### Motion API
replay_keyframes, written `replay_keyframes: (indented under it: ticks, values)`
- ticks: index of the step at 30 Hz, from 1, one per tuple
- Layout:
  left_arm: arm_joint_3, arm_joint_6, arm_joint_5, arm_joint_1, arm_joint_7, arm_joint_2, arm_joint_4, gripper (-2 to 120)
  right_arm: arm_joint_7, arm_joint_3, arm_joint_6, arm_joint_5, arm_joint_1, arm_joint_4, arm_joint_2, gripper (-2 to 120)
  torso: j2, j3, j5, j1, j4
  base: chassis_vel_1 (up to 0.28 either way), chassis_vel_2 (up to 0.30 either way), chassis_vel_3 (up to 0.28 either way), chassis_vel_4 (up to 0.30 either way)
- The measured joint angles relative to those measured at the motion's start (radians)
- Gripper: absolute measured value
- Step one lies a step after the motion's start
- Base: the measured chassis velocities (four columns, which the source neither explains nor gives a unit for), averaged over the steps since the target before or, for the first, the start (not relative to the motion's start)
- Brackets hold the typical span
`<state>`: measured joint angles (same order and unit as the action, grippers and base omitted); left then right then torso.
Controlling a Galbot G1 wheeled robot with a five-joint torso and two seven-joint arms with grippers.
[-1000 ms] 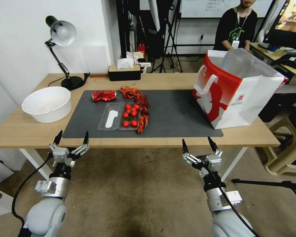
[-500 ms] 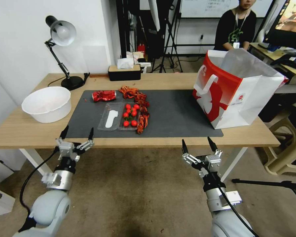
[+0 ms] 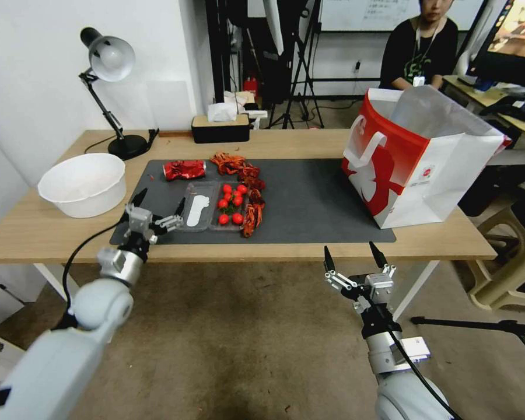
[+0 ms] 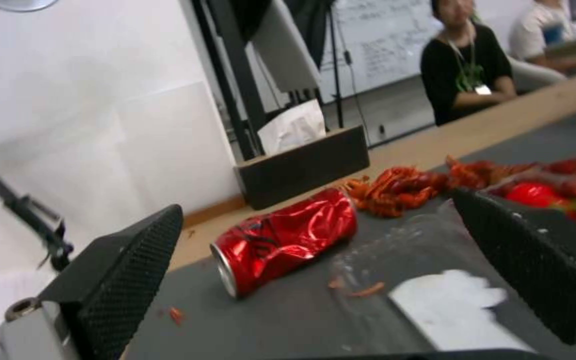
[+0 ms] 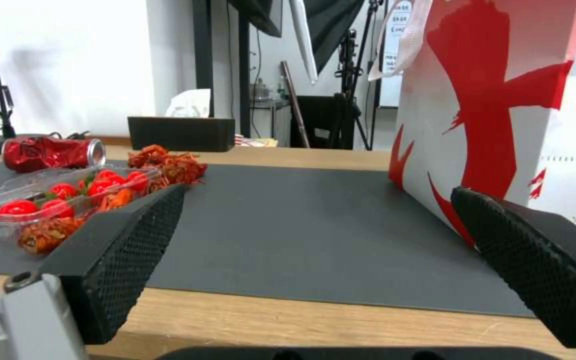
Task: Pick up the trash from the table and place it into the takeout bag.
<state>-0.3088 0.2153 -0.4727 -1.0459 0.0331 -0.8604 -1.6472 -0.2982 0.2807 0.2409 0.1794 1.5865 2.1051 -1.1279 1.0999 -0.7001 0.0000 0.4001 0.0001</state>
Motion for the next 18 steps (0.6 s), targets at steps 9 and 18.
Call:
replay_keyframes:
  ticks: [9, 18]
  values:
    - [0.263, 0.038, -0.100, 0.376, 0.190, 0.126, 0.247, 100, -0.001, 0.010, -0.003, 0.001, -0.003, -0.002, -0.001, 100, 0.000, 0.000, 0.0001, 0.000, 0.0000, 0.000, 0.000, 0.000, 0.000]
    - [0.501, 0.093, -0.113, 0.679, 0.373, 0.078, 0.540, 100, -0.005, 0.027, -0.004, 0.004, 0.005, 0.002, 0.000, 100, 0.000, 0.000, 0.0003, 0.000, 0.0000, 0.000, 0.000, 0.000, 0.000]
